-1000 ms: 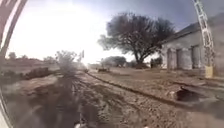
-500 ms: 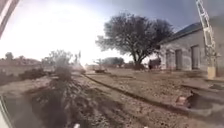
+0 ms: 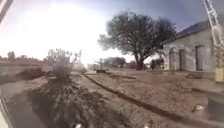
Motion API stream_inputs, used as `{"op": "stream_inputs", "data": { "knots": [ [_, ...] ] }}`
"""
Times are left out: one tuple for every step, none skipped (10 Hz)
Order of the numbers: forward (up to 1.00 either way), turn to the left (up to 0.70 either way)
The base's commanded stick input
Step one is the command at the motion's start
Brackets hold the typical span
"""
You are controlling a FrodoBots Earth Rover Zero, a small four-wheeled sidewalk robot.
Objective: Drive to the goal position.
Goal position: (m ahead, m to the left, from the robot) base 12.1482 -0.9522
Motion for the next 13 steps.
{"op": "stream_inputs", "data": {
  "knots": [
    [0.7, 0.0],
    [0.7, 0.0],
    [0.7, 0.0],
    [0.7, 0.0],
    [0.7, 0.0],
    [0.7, 0.0],
    [0.7, 0.0],
    [0.7, 0.0],
    [0.7, 0.0],
    [0.7, 0.0],
    [0.7, 0.0],
    [0.7, 0.0],
    [0.7, 0.0]
  ]
}}
